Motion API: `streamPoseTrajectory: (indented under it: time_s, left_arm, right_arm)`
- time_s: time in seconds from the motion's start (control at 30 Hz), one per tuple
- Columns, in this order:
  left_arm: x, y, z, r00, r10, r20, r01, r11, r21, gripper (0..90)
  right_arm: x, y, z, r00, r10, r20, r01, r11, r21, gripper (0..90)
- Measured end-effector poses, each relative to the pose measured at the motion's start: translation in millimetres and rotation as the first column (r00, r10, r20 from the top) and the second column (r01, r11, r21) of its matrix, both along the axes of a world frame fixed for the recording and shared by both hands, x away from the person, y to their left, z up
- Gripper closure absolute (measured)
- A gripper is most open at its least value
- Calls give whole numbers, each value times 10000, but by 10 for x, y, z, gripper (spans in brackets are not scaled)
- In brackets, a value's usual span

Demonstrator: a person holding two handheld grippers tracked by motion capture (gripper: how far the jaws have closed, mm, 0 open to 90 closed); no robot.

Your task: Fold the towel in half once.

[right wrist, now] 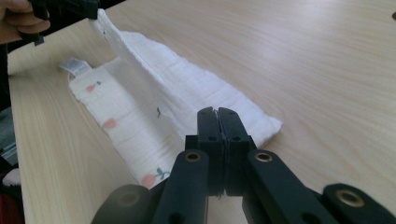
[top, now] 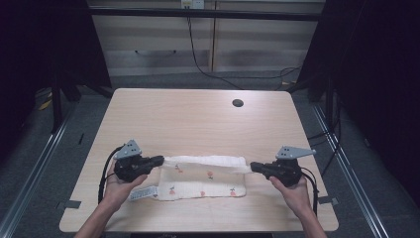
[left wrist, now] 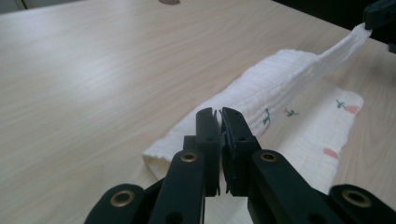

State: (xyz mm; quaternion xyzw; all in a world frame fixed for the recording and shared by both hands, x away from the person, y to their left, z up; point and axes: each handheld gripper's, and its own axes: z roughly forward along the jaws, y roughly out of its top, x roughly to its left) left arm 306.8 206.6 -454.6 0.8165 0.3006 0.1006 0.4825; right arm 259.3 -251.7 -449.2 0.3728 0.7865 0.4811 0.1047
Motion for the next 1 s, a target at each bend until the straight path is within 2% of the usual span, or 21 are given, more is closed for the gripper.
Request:
streamPoseTrajectory:
  time_s: [0.23,0.27,0.3,0.4,0.57,0.63,0.7,0.8,1.0]
  left_arm:
    - [-73,-31,-201,9984,-410,-383,436,9966,699,862]
    - [-75,-40,-220,9979,-399,-516,432,9970,641,862]
    - [-87,-51,-229,9974,-461,-561,497,9966,661,862]
    - [-130,-78,-254,9960,-675,-593,723,9939,828,862]
    - [-134,-35,-340,9941,-651,-867,730,9932,904,855]
    - [-160,-27,-330,9957,-603,-698,661,9943,839,850]
    - [-171,-24,-314,9947,-712,-738,757,9953,602,848]
    - [-189,-22,-304,9946,-781,-677,822,9949,592,832]
    - [-173,62,-247,9970,-557,-531,560,9984,32,795]
  right_arm:
    - [-62,-9,-175,9984,46,-557,-58,9998,-209,890]
    - [-79,1,-213,9975,104,-694,-113,9999,-119,889]
    - [-100,40,-266,9970,144,-754,-181,9986,-490,889]
    - [-102,59,-296,9963,201,-841,-254,9977,-625,888]
    - [-118,32,-317,9958,155,-907,-200,9986,-484,877]
    - [-138,26,-329,9952,154,-970,-196,9989,-428,848]
    - [-144,27,-341,9949,120,-1005,-174,9984,-530,832]
    - [-150,23,-336,9948,116,-1010,-157,9991,-398,820]
    - [-146,8,-297,9959,42,-906,-62,9997,-215,797]
